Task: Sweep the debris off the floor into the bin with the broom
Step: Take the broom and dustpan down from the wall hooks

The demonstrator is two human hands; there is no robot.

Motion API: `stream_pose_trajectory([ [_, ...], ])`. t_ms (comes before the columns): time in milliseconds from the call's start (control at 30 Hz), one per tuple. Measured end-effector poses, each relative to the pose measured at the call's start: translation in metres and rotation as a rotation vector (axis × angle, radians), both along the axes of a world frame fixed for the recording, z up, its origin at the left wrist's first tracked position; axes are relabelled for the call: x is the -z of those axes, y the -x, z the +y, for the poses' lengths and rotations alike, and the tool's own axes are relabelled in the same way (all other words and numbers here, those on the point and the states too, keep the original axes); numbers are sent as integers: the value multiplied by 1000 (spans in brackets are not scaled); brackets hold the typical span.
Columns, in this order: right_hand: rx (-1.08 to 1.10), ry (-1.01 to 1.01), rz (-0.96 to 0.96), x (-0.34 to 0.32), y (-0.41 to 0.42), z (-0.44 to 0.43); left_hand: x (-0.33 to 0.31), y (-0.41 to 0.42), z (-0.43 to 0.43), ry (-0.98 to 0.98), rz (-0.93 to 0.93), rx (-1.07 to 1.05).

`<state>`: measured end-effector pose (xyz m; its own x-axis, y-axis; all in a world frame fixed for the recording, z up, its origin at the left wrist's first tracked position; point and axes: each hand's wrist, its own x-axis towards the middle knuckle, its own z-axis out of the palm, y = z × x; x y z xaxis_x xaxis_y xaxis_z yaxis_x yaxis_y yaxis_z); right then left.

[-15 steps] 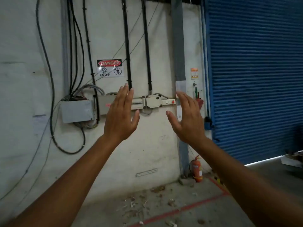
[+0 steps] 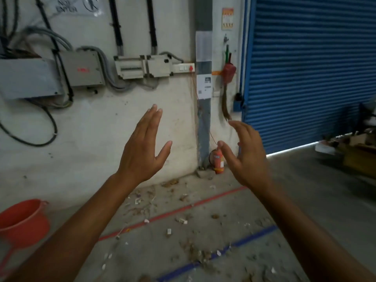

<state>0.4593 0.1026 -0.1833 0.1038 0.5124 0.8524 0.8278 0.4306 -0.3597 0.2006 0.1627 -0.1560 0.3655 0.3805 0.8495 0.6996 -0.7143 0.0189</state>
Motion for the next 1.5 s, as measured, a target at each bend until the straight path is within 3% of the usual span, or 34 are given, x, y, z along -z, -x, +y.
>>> stream_pose_trajectory([
  [233, 56, 237, 84, 107, -64, 77, 136, -92, 100, 352, -26, 104],
  [467, 99, 460, 197, 207, -131, 212, 269, -172, 240, 685, -71, 145],
  [667, 226, 697, 293, 279, -179, 309, 326, -221, 356, 929, -92, 156],
  [833, 297, 884, 307, 326, -219, 372, 371, -256, 425, 1086, 16, 159],
  [1000, 333, 1018, 323, 367, -284, 447, 405, -315, 496, 1159, 69, 162],
  [1167, 285, 990, 321, 387, -358, 539, 418, -392, 577, 1182, 23, 146],
  [1500, 195, 920, 226, 332, -520, 742, 356, -571, 773, 1054, -97, 116],
])
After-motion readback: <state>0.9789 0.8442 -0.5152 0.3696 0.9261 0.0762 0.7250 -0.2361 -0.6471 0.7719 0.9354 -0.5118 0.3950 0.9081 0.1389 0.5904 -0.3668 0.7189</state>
